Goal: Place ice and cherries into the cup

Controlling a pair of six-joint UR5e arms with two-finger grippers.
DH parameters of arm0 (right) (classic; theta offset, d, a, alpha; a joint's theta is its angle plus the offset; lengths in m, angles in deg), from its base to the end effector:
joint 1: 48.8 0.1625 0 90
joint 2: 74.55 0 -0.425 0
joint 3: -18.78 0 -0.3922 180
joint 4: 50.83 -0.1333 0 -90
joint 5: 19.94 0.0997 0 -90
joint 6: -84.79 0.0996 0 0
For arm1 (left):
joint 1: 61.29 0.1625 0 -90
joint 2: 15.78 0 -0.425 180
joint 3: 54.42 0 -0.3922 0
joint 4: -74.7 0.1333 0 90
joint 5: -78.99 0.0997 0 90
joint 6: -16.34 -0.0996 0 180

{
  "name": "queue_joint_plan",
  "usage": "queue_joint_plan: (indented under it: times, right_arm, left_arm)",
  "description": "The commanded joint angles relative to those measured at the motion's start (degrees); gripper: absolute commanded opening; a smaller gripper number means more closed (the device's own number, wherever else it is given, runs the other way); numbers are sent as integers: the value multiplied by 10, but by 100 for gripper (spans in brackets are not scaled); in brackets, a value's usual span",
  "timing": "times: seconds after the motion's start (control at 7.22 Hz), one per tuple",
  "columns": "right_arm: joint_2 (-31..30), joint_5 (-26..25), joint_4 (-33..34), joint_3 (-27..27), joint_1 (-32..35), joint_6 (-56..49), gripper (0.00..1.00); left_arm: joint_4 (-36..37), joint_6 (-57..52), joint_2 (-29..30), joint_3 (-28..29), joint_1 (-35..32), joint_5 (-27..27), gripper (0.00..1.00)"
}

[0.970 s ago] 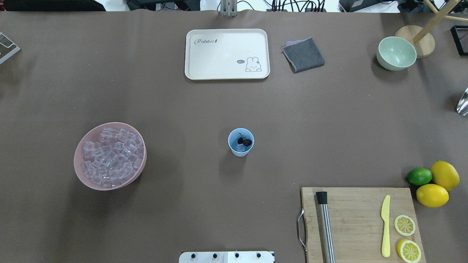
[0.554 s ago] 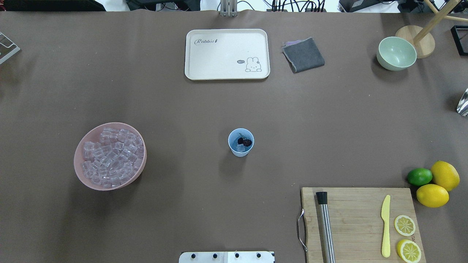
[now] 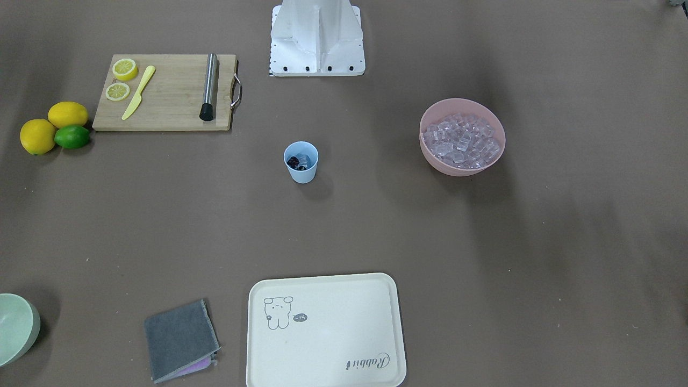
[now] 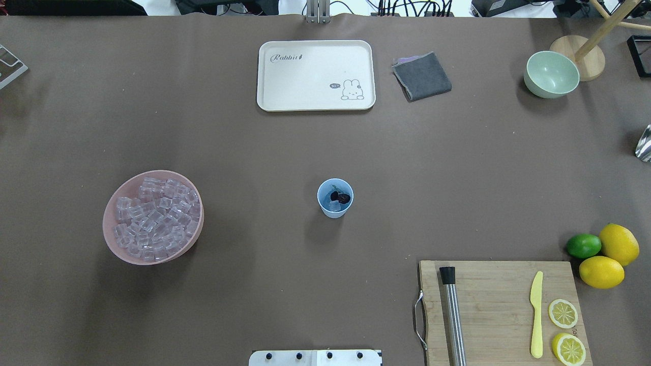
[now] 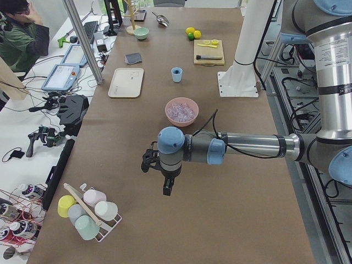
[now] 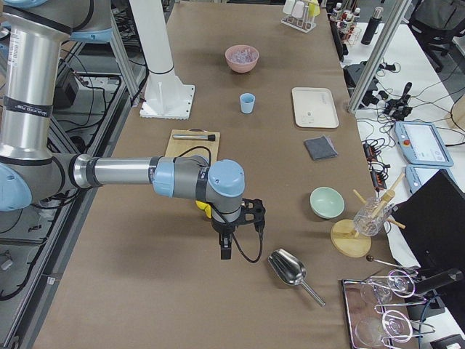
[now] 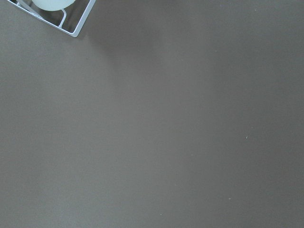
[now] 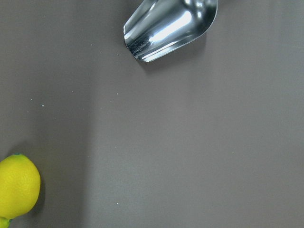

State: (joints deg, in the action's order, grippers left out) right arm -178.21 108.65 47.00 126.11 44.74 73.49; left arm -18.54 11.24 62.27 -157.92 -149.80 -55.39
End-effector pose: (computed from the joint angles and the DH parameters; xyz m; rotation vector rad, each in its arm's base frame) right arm 0.0948 -0.3797 0.6353 0.0177 -0.6769 -0.1058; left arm -0.0530 -0.4109 0.6303 0.1038 0.7719 0.1415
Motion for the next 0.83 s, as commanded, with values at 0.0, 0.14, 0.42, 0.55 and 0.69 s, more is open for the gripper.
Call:
queue_joint_plan:
  times: [0.0, 0.14, 0.42, 0.55, 0.69]
  right_arm:
    - [2, 0, 0, -1, 1, 1, 100]
    - [2, 1, 0, -1, 1, 3, 100]
    - [3, 3, -1, 2, 1, 0, 100]
    - [2, 5, -1, 3, 1, -1, 100]
    - [3, 4, 0, 3, 1, -1, 100]
  left_arm:
    - [0, -1, 1, 0, 0, 0, 99]
    - [0, 0, 1, 0, 0, 0, 99]
    - [0, 0, 1, 0, 0, 0, 99]
    - [0, 0, 1, 0, 0, 0, 99]
    - [0, 0, 0, 0, 0, 0, 99]
